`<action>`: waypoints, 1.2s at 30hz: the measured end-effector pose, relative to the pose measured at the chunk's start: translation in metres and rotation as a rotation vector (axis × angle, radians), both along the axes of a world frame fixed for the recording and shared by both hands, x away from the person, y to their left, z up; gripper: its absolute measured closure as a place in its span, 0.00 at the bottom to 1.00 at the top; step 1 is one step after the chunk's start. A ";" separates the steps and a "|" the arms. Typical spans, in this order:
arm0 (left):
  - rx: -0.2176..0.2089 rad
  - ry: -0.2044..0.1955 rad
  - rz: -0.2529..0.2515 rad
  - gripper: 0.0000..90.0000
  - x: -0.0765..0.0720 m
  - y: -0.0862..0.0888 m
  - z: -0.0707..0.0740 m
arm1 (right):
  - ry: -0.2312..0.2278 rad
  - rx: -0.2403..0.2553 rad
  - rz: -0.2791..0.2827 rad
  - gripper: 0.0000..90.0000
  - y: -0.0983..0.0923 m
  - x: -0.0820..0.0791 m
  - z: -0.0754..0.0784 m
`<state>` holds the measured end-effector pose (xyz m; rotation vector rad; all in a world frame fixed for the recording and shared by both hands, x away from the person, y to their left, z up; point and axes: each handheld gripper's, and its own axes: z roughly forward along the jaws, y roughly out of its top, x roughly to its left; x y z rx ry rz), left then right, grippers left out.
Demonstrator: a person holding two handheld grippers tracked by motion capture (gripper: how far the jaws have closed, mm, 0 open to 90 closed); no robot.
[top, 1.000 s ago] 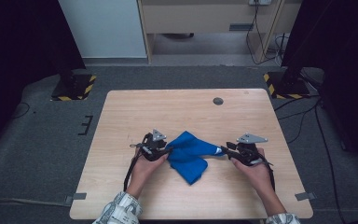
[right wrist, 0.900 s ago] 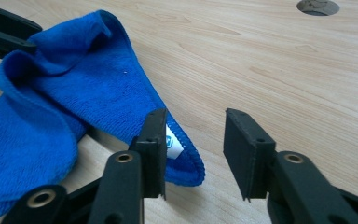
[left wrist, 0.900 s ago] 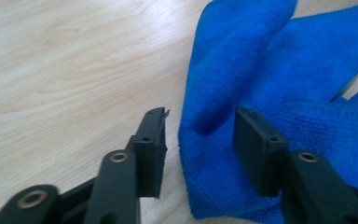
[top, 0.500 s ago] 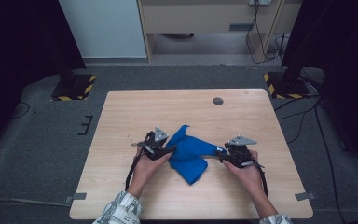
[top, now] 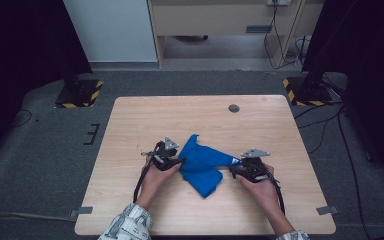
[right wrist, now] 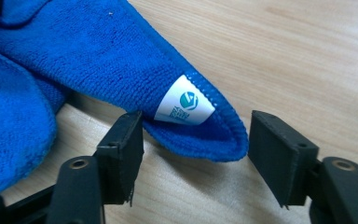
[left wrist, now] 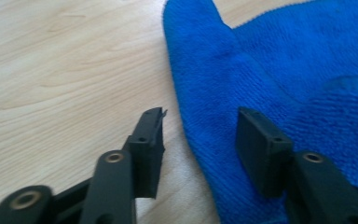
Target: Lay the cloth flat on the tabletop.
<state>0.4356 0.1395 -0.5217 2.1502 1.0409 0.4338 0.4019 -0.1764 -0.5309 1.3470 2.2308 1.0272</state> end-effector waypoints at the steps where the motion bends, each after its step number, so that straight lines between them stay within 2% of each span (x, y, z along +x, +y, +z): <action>1: 0.004 0.003 -0.006 0.61 0.000 -0.001 -0.001 | 0.005 0.006 -0.007 0.44 0.000 0.000 0.000; 9: 0.009 0.020 -0.043 0.85 -0.003 -0.007 0.000 | -0.011 0.051 0.024 0.78 -0.005 0.000 0.001; 14: 0.003 0.001 -0.043 0.95 -0.006 -0.007 0.005 | -0.022 0.063 0.035 0.92 -0.008 0.001 0.002; 18: 0.001 -0.020 -0.037 0.97 -0.007 -0.004 0.012 | -0.020 0.064 0.035 0.96 -0.011 0.001 0.006; 27: 0.001 -0.015 -0.020 0.98 -0.009 0.005 0.016 | -0.039 0.055 0.029 0.98 -0.029 0.002 0.020; 33: 0.009 -0.012 -0.039 0.98 -0.021 0.005 0.020 | -0.035 0.038 0.026 0.98 -0.043 0.003 0.030; 36: 0.050 -0.014 -0.054 0.98 -0.034 0.003 0.020 | -0.032 0.019 0.045 0.98 -0.040 0.002 0.031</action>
